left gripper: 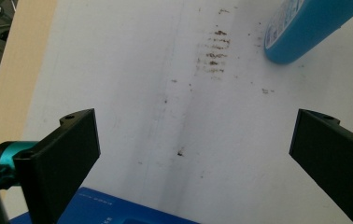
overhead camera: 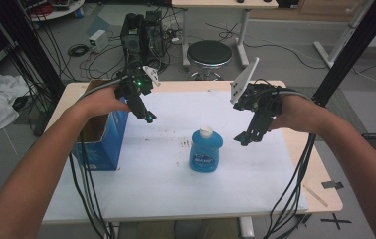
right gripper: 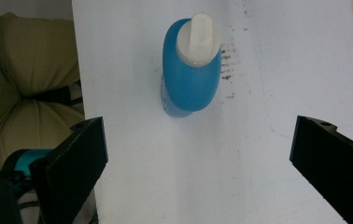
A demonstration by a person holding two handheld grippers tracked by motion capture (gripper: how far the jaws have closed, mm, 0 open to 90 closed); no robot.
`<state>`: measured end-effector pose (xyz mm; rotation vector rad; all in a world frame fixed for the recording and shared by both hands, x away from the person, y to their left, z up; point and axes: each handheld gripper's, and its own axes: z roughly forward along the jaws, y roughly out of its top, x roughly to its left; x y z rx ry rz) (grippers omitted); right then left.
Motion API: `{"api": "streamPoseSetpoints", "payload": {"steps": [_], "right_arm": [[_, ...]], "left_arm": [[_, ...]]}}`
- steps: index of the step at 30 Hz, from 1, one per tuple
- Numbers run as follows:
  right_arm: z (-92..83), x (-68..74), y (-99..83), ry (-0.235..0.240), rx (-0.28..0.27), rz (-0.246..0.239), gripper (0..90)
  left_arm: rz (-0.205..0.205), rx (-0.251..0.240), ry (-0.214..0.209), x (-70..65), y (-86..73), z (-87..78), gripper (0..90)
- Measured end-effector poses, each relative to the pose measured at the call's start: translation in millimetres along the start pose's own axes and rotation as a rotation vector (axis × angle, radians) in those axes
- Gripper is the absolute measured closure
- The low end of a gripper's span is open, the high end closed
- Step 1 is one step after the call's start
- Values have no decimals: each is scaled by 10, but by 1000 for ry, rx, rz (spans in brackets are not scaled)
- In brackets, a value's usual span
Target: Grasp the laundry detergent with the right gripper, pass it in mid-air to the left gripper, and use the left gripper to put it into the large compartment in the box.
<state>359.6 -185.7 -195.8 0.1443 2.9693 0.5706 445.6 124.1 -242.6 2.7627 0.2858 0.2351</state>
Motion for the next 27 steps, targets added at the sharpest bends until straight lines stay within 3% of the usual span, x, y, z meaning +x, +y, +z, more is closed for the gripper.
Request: {"api": "streamPoseSetpoints", "payload": {"steps": [6,8,9,10,11,13,15,17,18,25,26,27], "right_arm": [[49,-2,-130,8,-57,17,32],[80,-2,-173,13,-74,21,31],[106,1,-200,17,-89,28,31],[126,1,-224,24,-101,32,32],[143,0,-242,29,-110,37,31],[212,-10,-301,38,-136,44,32],[269,-7,-346,44,-146,66,32],[349,-13,-396,50,-165,72,32],[393,-17,-425,53,-169,76,32],[631,-38,-611,68,-243,118,32],[653,-37,-624,67,-250,125,32],[668,-39,-637,69,-249,128,32]], "left_arm": [[35,-2,-8,-67,51,5,17],[21,-24,-8,-92,60,17,17],[42,-14,-8,-87,64,13,17],[31,-18,-6,-101,67,19,17],[59,3,-9,-93,70,10,17],[51,-11,-9,-110,69,27,17],[74,4,-12,-98,72,17,17],[55,-6,-12,-114,72,31,17],[79,18,-15,-98,76,17,17],[61,-2,-17,-119,68,49,17],[81,14,-17,-108,70,40,17],[72,9,-13,-119,70,45,17]]}}
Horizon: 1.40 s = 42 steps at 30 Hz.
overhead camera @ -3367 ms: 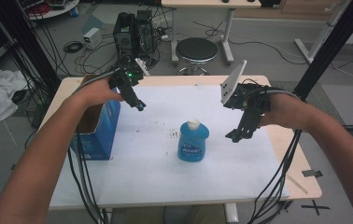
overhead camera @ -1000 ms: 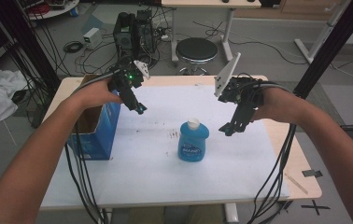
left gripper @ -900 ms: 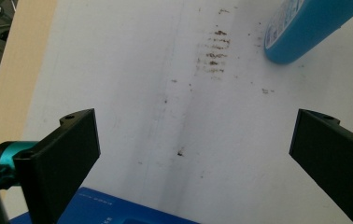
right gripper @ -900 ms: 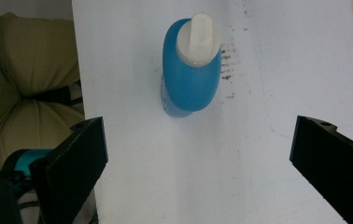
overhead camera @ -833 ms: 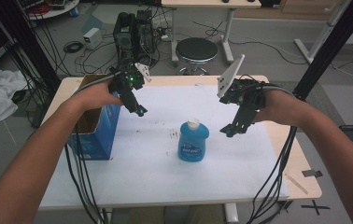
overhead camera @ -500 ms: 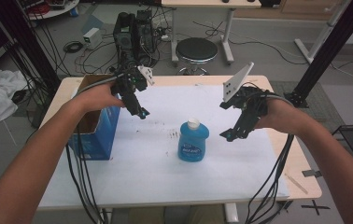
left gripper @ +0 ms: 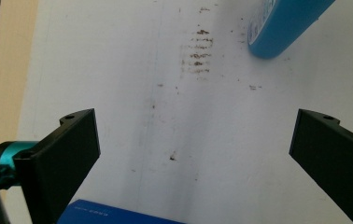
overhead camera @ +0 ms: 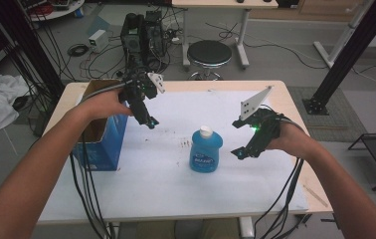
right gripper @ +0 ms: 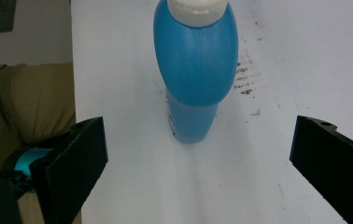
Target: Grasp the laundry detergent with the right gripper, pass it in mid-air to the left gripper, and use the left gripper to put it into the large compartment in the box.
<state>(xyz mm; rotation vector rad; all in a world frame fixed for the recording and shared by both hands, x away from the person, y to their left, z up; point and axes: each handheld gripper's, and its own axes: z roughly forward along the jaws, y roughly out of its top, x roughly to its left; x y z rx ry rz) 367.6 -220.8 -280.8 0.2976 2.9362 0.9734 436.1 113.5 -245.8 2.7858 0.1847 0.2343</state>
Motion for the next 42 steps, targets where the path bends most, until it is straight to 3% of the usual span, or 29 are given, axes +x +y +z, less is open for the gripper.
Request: {"api": "streamPoseSetpoints", "payload": {"steps": [4,12,13,17,20,21,23,24,26,27,28,29,30,42], "right_arm": [[50,-37,-67,-3,-43,1,32],[231,-65,-179,9,-104,16,32],[249,-65,-189,10,-112,17,32],[338,-85,-254,19,-142,14,32],[406,-97,-309,21,-171,28,32],[425,-102,-321,24,-177,31,32],[483,-101,-349,34,-195,40,32],[501,-99,-354,38,-195,46,32],[552,-98,-357,40,-206,48,32],[572,-100,-357,44,-212,46,32],[589,-96,-356,47,-216,54,32],[614,-102,-353,51,-231,51,32],[628,-107,-352,49,-241,47,32],[787,-82,-397,59,-327,69,32]], "left_arm": [[24,15,-5,-6,8,-19,17],[6,-12,-1,-26,1,-8,17],[26,4,-2,-16,2,-24,17],[28,8,1,-14,-1,-37,17],[-3,-15,2,-30,-13,-15,17],[20,9,-1,-11,-10,-32,17],[-14,-21,2,-35,-12,-14,17],[19,5,5,-14,-6,-37,17],[17,7,6,-16,-2,-39,17],[-7,-15,10,-33,-4,-23,17],[12,0,12,-18,-3,-35,17],[-7,-15,14,-30,-5,-25,17],[12,1,13,-17,-4,-36,17],[13,3,12,-12,-25,-41,17]]}}
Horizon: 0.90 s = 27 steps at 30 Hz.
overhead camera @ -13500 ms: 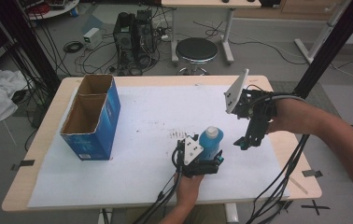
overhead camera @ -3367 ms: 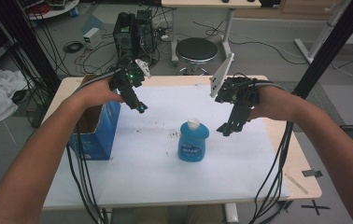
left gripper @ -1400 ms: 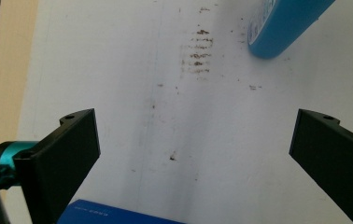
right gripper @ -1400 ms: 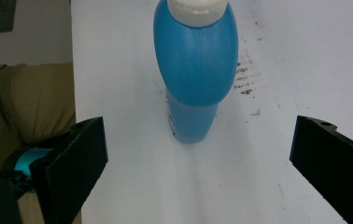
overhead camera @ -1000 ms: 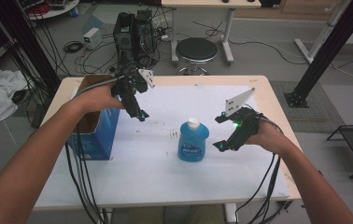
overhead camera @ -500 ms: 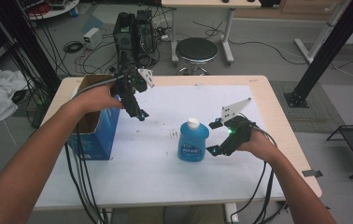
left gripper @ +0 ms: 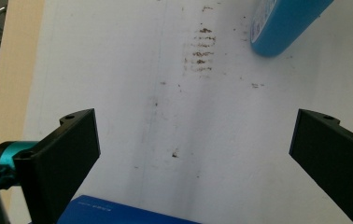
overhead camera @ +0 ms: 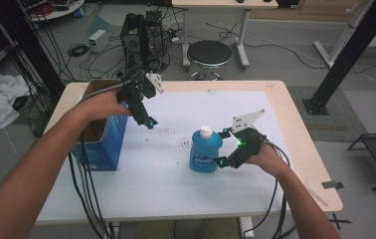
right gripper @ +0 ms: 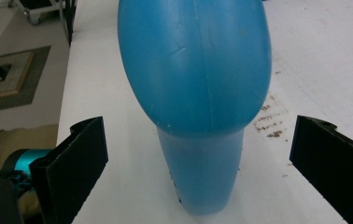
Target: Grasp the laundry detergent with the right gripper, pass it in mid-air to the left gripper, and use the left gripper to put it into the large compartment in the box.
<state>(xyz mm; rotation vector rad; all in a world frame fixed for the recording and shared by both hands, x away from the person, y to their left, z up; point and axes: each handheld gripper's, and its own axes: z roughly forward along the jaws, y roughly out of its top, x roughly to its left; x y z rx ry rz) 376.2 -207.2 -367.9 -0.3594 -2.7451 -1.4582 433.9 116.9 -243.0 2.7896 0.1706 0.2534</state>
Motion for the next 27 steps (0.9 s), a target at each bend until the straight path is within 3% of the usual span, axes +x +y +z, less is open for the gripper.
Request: {"api": "streamPoseSetpoints", "payload": {"steps": [3,10,11,13,16,21,25,26,27], "right_arm": [[24,7,-40,-5,-30,22,32],[92,2,-87,-10,-106,25,32],[107,4,-92,-11,-114,27,32],[143,9,-99,-9,-117,26,32],[183,10,-93,-11,-130,24,32],[237,21,-93,-8,-137,22,32],[280,39,-112,-12,-144,43,33],[301,12,-118,-10,-164,13,34],[303,23,-126,-8,-154,33,43]], "left_arm": [[-1,0,-1,-1,2,1,17],[-6,5,-2,-4,10,8,17],[-25,-11,0,-17,9,20,17],[2,1,1,-1,12,9,17],[-36,-25,4,-26,18,36,17],[2,6,-6,5,26,18,17],[-11,-2,3,-7,18,21,17],[-14,-5,4,-9,16,23,17],[-16,-7,3,-7,13,21,17]]}}
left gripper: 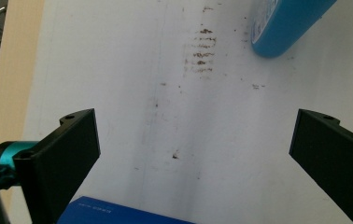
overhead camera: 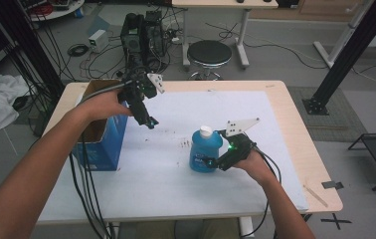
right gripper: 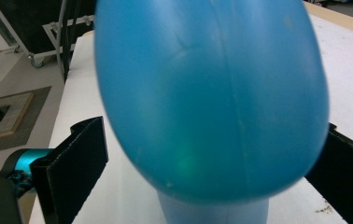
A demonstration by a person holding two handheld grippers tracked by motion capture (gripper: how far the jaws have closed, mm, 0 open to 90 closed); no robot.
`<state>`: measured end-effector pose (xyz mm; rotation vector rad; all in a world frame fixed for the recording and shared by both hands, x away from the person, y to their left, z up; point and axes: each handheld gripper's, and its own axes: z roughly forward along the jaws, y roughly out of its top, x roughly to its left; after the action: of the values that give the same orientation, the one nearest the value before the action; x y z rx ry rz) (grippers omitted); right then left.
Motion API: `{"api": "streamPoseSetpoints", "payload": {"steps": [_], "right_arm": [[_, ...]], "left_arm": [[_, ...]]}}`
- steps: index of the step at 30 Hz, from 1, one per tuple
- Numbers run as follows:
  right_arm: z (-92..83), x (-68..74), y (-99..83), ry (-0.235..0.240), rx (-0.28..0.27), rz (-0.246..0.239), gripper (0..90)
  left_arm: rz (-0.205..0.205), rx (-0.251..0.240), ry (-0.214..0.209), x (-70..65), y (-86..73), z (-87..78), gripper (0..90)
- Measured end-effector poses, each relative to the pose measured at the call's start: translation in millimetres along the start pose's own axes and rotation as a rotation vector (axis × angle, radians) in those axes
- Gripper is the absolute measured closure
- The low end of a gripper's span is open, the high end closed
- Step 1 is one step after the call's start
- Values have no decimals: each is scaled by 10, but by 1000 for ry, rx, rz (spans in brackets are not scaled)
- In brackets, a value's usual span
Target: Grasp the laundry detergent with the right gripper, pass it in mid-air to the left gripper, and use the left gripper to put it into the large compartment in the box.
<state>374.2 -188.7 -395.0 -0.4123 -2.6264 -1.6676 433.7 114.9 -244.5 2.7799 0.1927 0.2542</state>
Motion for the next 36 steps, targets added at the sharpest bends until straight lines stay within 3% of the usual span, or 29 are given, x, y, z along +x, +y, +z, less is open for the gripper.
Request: {"api": "streamPoseSetpoints", "payload": {"steps": [1,3,5,6,10,11,12,13,14,17,18,20,21,22,24,26,27,29,31,33,36], "right_arm": [[13,-19,-4,3,-21,-26,56],[22,-7,-13,8,-6,-14,66],[25,-18,-22,20,-24,-26,169],[10,-2,-26,29,-14,-3,169],[16,-17,-31,20,-28,-1,168],[26,-29,-29,19,-40,-26,168],[17,-7,-30,20,-27,2,169],[31,-26,-29,21,-44,-27,169],[34,-23,-33,20,-36,-17,169],[33,-10,-38,17,-27,-2,170],[35,-11,-38,15,-33,-6,175],[31,-7,-43,22,-33,-19,253],[33,-1,-42,18,-36,-16,253],[41,-4,-40,19,-37,-13,254],[43,-6,-45,15,-34,-9,255],[56,-17,-44,18,-49,-40,280],[43,1,-44,19,-38,-21,303],[46,-5,-42,12,-52,-34,309],[33,-2,-43,6,-44,-19,311],[32,-14,-43,6,-52,-34,325],[36,-14,-43,5,-53,-32,333]], "left_arm": [[15,15,-6,12,-2,-15,17],[13,7,2,16,-13,-15,17],[4,7,5,9,-18,-13,17],[4,8,3,8,-21,-13,17],[10,17,4,14,-23,-10,17],[-5,7,3,5,-22,2,17],[-2,5,3,8,-20,5,17],[-17,-9,1,-2,-18,18,17],[-21,-14,1,-3,-17,23,17],[15,25,-3,24,-6,2,17],[-1,7,2,14,-10,17,17],[0,11,-1,16,-8,15,17],[13,14,-3,21,-7,9,17],[-17,-11,3,-5,-9,26,17],[3,3,-2,10,-8,13,17],[-1,8,1,6,-11,10,17],[-4,6,-1,7,-13,8,17],[9,17,-3,14,-13,-5,17],[-27,-19,3,-12,-16,15,17],[9,11,-2,7,-14,-8,17],[1,7,-2,2,-15,-2,17]]}}
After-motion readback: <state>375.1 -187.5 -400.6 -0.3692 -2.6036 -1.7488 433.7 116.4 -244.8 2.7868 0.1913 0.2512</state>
